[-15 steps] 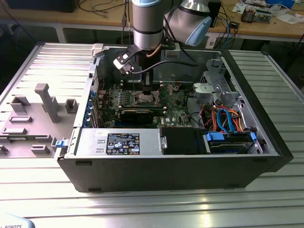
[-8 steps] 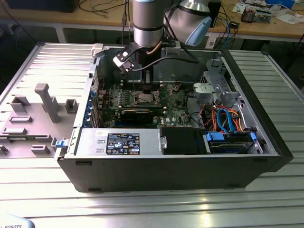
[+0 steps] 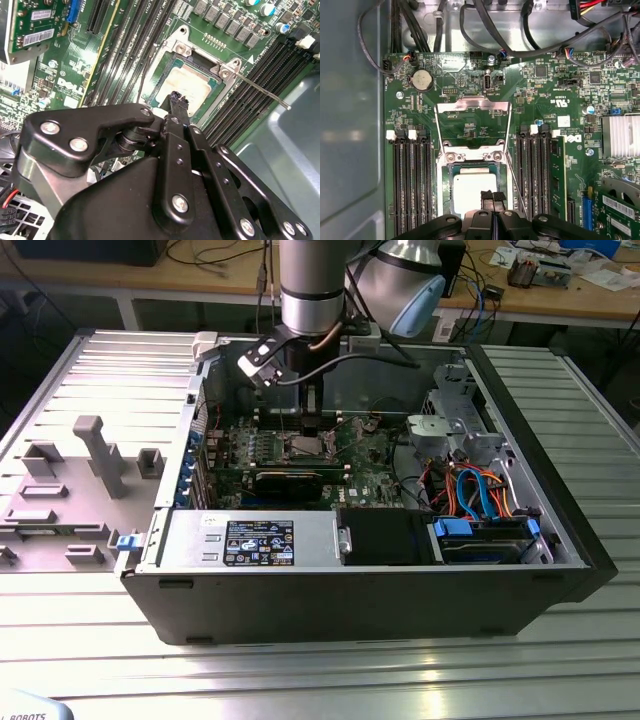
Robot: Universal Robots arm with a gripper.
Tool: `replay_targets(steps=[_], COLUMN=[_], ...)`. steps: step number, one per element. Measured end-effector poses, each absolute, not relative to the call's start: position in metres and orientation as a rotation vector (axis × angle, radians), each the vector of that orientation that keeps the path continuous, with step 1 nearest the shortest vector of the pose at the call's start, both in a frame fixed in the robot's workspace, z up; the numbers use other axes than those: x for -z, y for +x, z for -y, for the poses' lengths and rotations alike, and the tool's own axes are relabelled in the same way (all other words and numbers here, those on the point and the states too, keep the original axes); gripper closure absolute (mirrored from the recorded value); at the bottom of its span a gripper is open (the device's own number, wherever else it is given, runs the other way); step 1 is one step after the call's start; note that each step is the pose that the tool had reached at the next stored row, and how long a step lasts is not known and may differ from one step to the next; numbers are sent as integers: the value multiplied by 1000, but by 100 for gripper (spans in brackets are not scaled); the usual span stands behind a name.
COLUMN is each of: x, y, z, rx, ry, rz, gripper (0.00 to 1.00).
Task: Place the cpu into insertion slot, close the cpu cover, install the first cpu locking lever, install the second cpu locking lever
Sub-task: 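Close the cpu cover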
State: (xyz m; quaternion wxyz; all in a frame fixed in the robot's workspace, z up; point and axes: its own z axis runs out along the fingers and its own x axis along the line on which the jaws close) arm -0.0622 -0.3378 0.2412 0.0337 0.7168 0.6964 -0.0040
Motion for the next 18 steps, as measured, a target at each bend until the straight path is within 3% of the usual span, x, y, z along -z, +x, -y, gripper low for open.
replay_targets(steps=[18], x=[-248], y=[-62], z=[338], rx=[42], ry=[2190], rz=[-2129], gripper=[89])
